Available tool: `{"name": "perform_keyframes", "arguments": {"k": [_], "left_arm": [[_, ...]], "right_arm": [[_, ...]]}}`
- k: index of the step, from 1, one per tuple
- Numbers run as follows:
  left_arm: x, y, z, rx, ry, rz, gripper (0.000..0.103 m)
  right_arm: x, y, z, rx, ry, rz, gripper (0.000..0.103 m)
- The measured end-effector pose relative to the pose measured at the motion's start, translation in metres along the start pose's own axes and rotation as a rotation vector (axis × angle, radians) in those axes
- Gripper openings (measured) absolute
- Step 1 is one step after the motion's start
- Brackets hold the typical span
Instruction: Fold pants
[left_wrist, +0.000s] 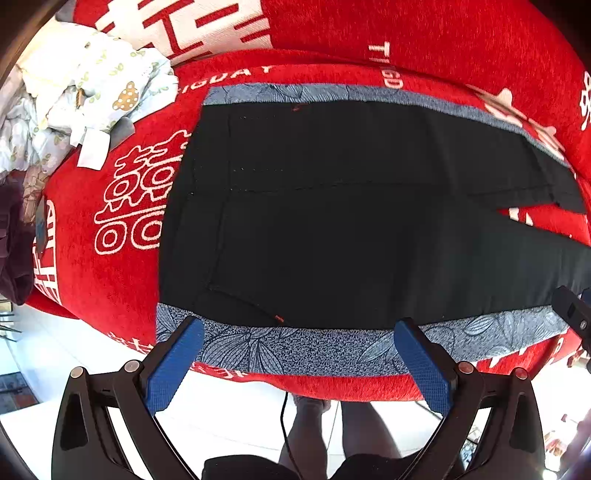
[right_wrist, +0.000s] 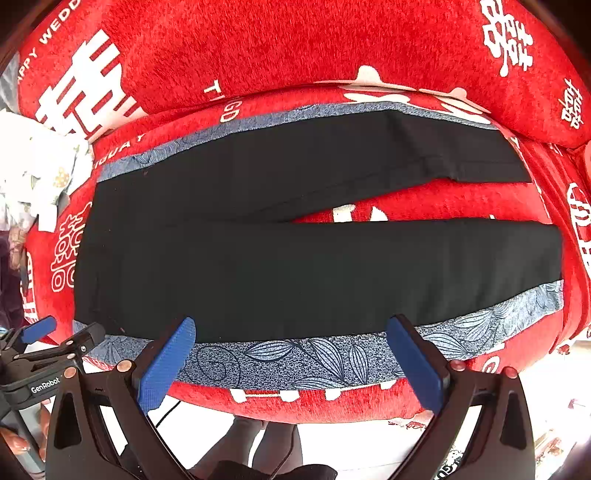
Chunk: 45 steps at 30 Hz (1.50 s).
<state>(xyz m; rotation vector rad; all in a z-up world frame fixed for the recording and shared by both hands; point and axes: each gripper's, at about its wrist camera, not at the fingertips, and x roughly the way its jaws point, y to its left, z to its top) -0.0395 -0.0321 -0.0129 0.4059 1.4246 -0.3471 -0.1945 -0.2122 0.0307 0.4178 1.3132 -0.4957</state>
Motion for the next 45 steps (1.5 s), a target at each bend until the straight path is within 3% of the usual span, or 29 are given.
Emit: {"name": "perform_keyframes", "arguments": {"k": [16,45], "left_arm": [[0.004,-0.003,-0.005,0.005,0.028,-0.040,0.103],[0.014,0.009,-0.006,0.024,0.050,-0.004,0.103]], "right_arm": [[-0.002,0.007,-0.008,0.003,0.001,-0.014,0.103],[0.005,0.021,-0.010,-0.018,0.014,-0.043,0.103]]}}
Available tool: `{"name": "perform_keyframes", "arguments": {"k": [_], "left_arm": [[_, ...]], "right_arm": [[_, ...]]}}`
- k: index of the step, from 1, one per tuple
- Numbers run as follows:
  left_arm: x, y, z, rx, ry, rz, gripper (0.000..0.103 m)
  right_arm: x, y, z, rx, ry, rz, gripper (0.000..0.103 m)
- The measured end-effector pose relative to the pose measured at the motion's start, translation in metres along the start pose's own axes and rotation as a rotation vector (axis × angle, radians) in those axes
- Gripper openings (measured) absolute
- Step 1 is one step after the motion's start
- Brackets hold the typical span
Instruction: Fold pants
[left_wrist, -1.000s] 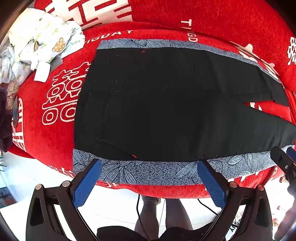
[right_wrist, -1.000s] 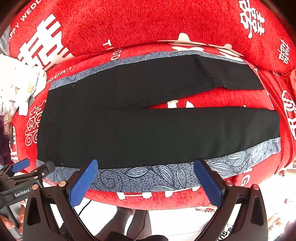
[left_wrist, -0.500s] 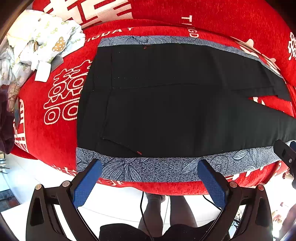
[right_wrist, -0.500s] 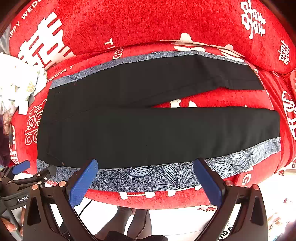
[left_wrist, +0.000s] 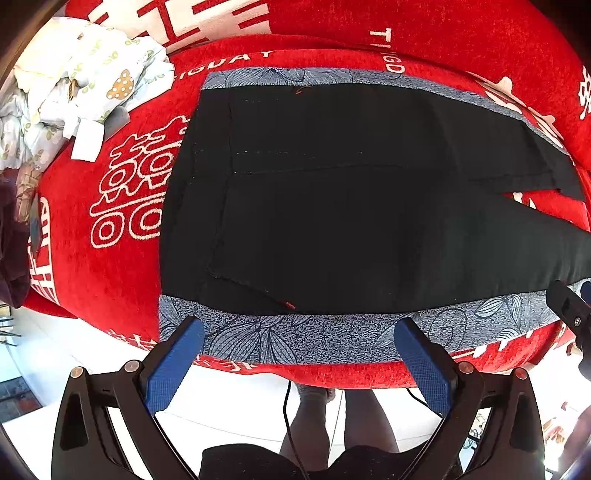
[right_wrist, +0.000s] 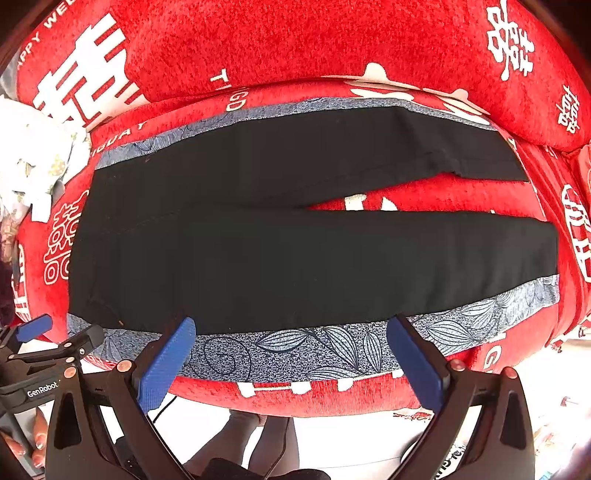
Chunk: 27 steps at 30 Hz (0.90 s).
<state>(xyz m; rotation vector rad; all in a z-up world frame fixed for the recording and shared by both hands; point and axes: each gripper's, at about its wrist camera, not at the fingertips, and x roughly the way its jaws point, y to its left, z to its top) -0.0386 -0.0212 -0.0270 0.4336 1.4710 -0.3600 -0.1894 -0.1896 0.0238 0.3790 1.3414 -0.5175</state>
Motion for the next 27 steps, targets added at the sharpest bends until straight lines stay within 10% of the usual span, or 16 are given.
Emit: {"name": "perform_keyframes", "arguments": {"k": [27], "left_arm": [[0.011,0.001,-0.011,0.006,0.012,0.024,0.103]], "right_arm": [[0.011,0.002,-0.003,-0.012,0.014,-0.015,0.103]]}}
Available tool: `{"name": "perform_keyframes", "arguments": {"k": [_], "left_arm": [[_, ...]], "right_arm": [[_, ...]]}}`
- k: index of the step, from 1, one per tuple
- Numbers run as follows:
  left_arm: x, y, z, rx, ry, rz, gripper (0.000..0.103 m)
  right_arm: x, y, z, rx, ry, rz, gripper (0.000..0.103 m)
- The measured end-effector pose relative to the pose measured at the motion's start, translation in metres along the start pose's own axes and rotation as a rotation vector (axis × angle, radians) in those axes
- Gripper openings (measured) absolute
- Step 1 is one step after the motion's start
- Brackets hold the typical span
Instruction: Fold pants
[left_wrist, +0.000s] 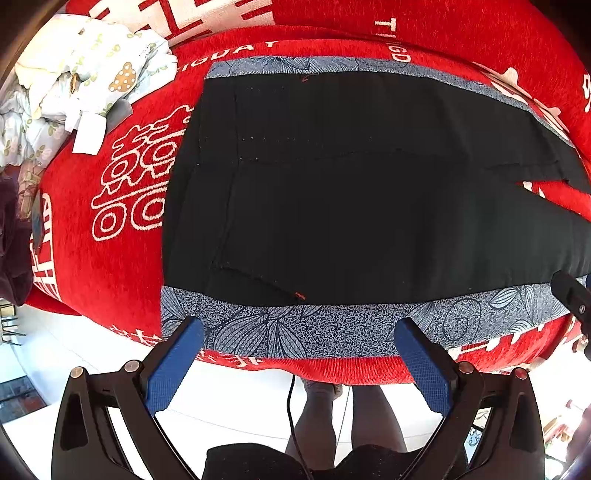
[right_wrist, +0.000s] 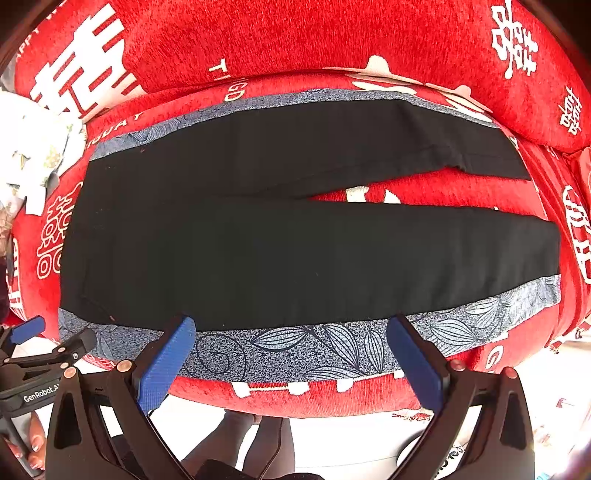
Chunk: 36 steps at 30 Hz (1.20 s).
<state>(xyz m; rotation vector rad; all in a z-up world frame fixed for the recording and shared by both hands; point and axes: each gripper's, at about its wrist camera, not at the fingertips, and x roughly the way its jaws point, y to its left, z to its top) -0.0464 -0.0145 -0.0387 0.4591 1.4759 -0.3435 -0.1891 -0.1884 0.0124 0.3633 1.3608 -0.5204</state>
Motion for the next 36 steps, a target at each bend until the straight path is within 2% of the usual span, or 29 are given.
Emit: {"name": "perform_keyframes", "arguments": {"k": [8,30,36], "left_arm": [[0.004,-0.002,-0.001,0.018,-0.006,-0.001,0.103],[0.021,0.008,0.000,-0.017,-0.006,0.005,0.103],[0.021,0.011,-0.001,-0.028,-0.010,0.002,0.103]], "right_arm": [[0.005,-0.004,0.000,0.007,0.003,0.004,0.103],[0.021,-0.006,-0.001,0.005,0.017,0.021,0.103],[0.021,-0.009,-0.003,0.016,0.009,0.062,0.103]]}}
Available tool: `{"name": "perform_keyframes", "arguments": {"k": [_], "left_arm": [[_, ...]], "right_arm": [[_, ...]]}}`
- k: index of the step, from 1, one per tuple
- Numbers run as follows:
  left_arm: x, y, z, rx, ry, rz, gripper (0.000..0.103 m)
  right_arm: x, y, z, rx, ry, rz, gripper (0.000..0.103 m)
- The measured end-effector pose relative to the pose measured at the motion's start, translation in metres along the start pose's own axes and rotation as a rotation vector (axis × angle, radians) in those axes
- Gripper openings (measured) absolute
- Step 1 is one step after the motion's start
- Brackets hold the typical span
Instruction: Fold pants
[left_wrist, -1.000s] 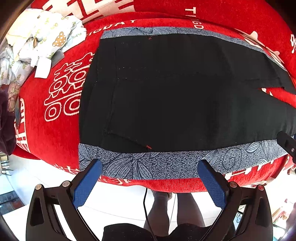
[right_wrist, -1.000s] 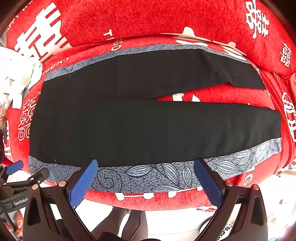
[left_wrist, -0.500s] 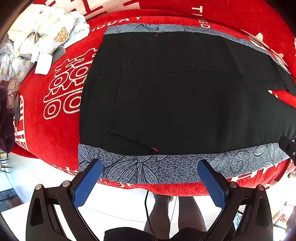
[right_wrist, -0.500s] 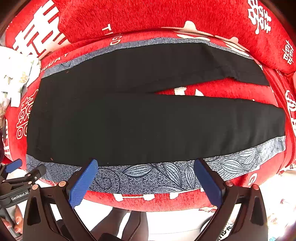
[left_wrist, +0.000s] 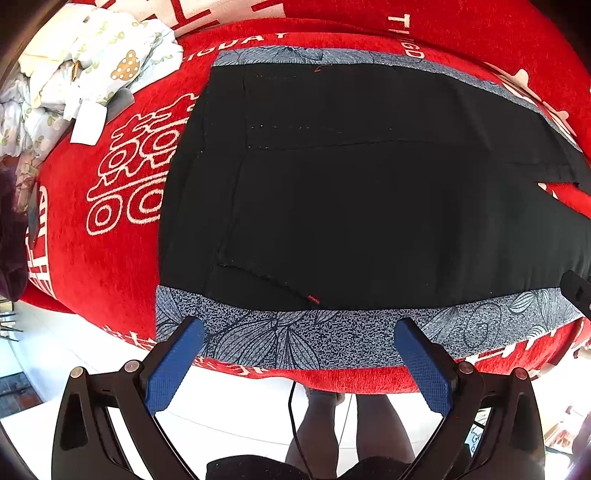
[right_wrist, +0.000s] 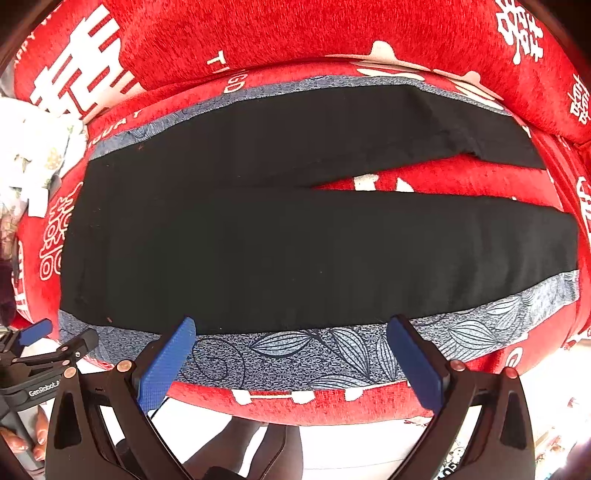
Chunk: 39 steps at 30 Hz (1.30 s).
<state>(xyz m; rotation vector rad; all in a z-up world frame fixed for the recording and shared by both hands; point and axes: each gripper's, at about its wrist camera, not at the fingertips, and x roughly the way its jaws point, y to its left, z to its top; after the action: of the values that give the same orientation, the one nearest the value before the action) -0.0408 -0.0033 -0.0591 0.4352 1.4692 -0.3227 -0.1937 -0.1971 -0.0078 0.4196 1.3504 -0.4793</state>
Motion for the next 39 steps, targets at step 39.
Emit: {"name": "perform_keyframes", "arguments": {"k": [39], "left_arm": [[0.075,0.074,-0.020,-0.191,0.085,-0.567,0.078]], "right_arm": [[0.087,-0.122,-0.111,0.658,0.028,0.756,0.068]]}}
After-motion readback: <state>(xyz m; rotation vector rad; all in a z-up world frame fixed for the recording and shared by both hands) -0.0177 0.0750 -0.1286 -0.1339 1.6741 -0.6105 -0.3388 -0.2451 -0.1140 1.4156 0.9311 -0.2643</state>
